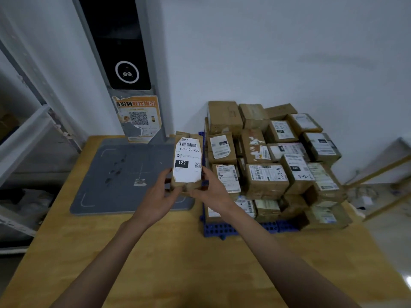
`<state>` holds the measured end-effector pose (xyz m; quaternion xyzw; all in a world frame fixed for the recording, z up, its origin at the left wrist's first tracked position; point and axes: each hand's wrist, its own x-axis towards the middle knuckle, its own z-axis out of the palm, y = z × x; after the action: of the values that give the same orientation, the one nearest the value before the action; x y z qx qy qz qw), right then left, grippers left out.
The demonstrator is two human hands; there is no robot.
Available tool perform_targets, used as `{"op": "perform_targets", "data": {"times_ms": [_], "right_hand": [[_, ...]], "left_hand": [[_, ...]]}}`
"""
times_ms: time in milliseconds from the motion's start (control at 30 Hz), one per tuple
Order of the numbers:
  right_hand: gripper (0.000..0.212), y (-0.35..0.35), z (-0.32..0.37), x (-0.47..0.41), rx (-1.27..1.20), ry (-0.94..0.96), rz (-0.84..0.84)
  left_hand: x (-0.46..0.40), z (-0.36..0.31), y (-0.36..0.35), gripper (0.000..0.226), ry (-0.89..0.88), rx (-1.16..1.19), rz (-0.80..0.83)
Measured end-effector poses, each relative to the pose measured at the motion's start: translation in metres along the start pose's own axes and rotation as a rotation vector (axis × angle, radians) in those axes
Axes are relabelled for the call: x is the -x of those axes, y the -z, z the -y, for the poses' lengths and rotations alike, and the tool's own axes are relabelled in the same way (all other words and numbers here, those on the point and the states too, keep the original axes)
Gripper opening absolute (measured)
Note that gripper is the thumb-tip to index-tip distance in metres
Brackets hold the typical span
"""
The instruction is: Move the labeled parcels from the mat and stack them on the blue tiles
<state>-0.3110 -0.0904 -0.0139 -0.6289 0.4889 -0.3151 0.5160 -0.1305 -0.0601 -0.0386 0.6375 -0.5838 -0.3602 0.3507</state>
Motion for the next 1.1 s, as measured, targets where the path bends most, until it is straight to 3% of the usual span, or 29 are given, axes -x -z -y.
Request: {"op": "perform_targets", "data": {"times_ms": [400,667,800,933,1100], "right_hand": [[0.055,0.06,0.006,0.0,-0.017,-0.033,-0.143],[0.064,0.125,-0.002,-0.019,-0.052,-0.067,-0.271],[0.062,0.163,-0.008,-0.033,-0.084,-0.07,-0.245],[0.041,0.204,-0.014,-0.048,-0.077,-0.047,-0.245],[0.043,0.251,-0.036,-0.077,-0.062,-0.129,-0.264]], "left_hand": [[-0.043,-0.037,-0.039,0.061,-0.152,0.049,0.087],[-0.084,-0.081,-0.079,0.067,-0.302,-0.07,0.096],[-0.104,-0.105,-0.107,0.071,-0.284,-0.135,0.097],[-0.124,-0.131,-0.141,0.075,-0.28,-0.164,0.111],[-0.152,-0.148,-0.178,0.076,-0.238,-0.252,0.136]]}}
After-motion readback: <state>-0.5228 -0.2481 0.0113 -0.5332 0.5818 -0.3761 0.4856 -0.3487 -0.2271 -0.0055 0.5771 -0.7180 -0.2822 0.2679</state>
